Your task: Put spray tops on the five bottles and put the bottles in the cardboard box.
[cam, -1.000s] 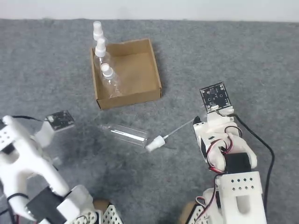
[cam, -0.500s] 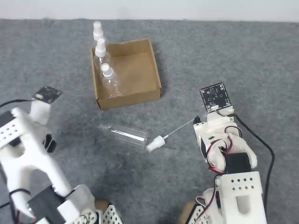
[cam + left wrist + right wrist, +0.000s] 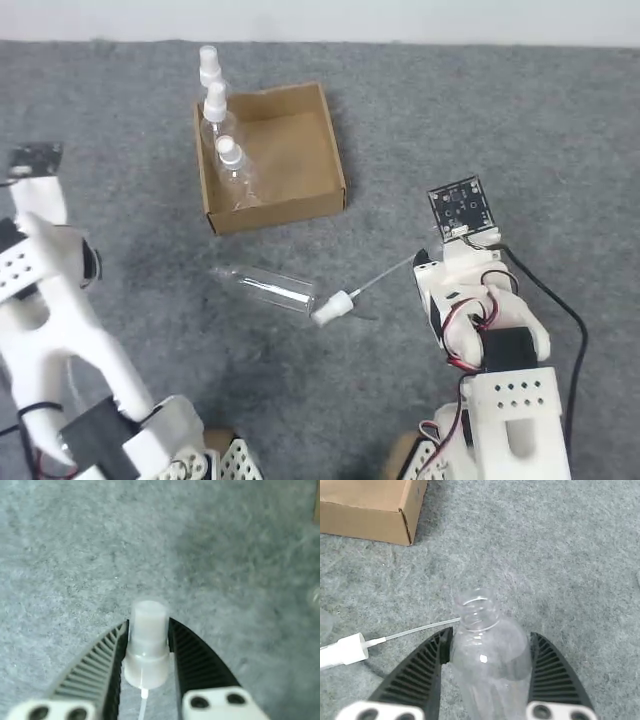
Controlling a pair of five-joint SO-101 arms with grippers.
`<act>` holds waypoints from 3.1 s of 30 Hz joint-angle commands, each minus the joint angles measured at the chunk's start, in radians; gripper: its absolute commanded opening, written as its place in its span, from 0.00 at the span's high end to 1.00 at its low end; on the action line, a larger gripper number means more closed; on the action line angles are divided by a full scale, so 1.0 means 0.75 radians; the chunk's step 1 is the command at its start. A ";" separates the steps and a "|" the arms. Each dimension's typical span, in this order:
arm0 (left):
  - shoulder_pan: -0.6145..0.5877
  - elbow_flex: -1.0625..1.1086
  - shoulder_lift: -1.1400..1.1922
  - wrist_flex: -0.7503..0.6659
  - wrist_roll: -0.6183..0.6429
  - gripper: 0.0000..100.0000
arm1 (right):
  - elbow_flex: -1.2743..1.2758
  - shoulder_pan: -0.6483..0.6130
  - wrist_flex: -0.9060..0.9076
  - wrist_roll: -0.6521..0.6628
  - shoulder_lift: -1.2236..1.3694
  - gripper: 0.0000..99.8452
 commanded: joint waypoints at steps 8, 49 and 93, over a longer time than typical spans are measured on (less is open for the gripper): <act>-0.025 -0.306 -0.023 -0.029 0.354 0.99 | -0.012 0.009 -0.036 -0.008 -0.032 0.88; 0.184 -0.455 -0.370 0.248 0.777 0.99 | -0.012 0.015 -0.036 -0.012 -0.036 0.88; 0.831 0.257 -1.180 -0.245 1.234 0.99 | 0.020 -0.015 -0.103 -0.182 -0.036 0.87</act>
